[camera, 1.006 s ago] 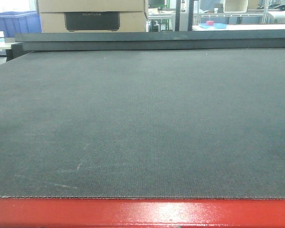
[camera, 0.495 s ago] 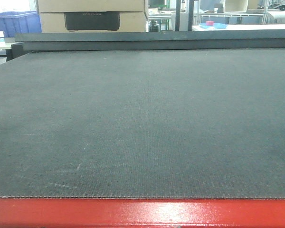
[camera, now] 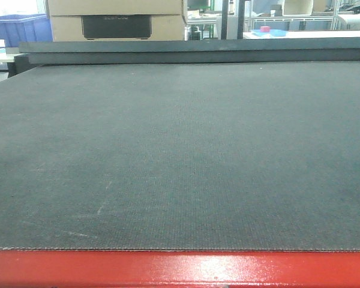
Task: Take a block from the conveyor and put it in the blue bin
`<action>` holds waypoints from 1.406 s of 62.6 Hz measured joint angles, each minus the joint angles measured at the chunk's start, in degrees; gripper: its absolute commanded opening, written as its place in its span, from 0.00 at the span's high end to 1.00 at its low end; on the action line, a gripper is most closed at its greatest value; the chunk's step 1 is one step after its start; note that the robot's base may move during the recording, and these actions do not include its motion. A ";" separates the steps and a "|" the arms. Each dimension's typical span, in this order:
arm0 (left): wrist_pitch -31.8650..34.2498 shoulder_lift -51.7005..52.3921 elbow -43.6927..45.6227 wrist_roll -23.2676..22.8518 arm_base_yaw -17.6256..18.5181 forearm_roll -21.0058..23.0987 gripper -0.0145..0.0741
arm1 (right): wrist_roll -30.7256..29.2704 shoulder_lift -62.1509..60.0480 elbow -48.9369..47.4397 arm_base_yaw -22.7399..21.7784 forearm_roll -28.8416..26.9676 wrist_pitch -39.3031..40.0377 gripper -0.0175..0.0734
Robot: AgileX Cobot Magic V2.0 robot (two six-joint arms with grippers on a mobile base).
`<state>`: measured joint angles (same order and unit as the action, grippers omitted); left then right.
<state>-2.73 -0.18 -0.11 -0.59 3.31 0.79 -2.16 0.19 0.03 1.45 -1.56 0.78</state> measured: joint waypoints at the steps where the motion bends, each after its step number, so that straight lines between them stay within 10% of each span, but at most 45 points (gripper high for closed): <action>1: 0.25 0.00 0.00 0.00 0.00 0.00 0.96 | 0.00 0.00 0.00 0.00 0.00 0.00 0.98; 22: 7.39 0.00 3.26 0.00 0.00 0.00 0.96 | 0.10 -0.02 -0.76 0.00 0.00 11.57 0.98; 45: -1.07 -1.56 24.29 0.00 0.00 0.00 0.96 | 0.10 1.70 -21.11 0.00 -5.65 4.00 0.98; 88: -41.89 -39.29 68.46 0.00 0.00 -2.59 0.96 | 0.10 36.75 -58.78 0.00 -4.33 -43.42 0.98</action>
<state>-44.62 -39.47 68.36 -0.59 3.31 -1.80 -2.05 36.94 -58.75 1.45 -5.89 -42.64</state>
